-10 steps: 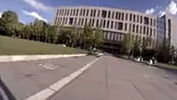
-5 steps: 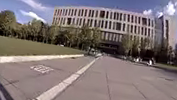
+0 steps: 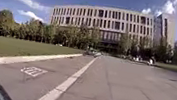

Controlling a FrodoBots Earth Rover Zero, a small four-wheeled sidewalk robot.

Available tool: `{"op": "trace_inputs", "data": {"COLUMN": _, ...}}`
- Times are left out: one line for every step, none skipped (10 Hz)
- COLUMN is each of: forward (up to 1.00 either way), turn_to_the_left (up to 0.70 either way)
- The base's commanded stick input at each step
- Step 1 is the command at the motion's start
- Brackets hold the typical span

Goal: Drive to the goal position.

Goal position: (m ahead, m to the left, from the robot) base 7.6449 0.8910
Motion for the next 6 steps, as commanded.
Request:
{"op": "trace_inputs", "data": {"forward": 0.70, "turn_to_the_left": 0.00}}
{"op": "trace_inputs", "data": {"forward": 0.70, "turn_to_the_left": 0.00}}
{"op": "trace_inputs", "data": {"forward": 0.70, "turn_to_the_left": 0.00}}
{"op": "trace_inputs", "data": {"forward": 0.70, "turn_to_the_left": 0.00}}
{"op": "trace_inputs", "data": {"forward": 0.70, "turn_to_the_left": 0.00}}
{"op": "trace_inputs", "data": {"forward": 0.70, "turn_to_the_left": 0.00}}
